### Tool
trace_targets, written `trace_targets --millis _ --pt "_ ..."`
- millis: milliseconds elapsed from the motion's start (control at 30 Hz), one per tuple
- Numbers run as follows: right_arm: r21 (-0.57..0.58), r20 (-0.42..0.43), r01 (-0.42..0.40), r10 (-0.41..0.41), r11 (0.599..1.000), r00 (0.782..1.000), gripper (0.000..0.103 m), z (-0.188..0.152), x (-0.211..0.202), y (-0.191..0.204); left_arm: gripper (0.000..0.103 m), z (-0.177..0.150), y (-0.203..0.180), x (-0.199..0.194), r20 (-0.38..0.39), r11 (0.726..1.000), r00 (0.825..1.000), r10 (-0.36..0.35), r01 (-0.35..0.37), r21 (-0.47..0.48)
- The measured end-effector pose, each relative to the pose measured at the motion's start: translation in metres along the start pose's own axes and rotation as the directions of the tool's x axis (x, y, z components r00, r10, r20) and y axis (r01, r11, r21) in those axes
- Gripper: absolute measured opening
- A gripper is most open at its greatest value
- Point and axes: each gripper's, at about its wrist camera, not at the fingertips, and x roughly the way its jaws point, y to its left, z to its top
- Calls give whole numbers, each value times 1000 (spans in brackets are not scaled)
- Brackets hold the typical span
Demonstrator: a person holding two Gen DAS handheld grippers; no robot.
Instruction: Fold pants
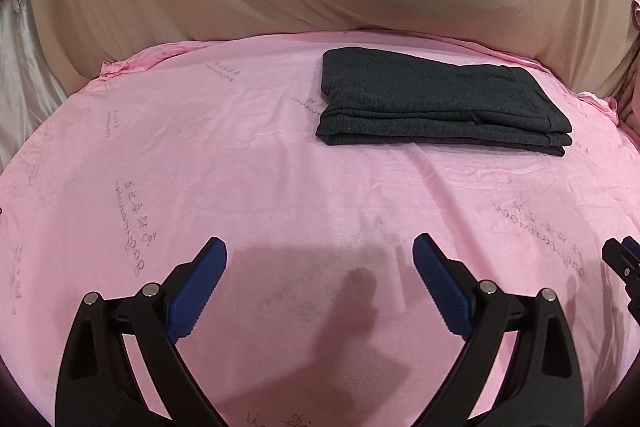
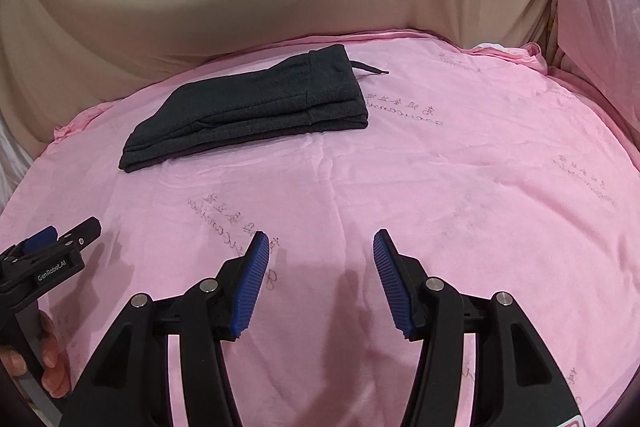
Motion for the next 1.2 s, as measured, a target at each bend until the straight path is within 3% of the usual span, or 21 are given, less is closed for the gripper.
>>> trace_targets --millis 467,1200 --pt "-53 -25 146 -148 988 989 62 -1 8 13 92 1 1 0 1 1000 1000 10 -10 -10" --pt "-79 -20 191 -193 978 981 69 -1 9 21 93 1 1 -3 27 1000 1000 8 -8 -17"
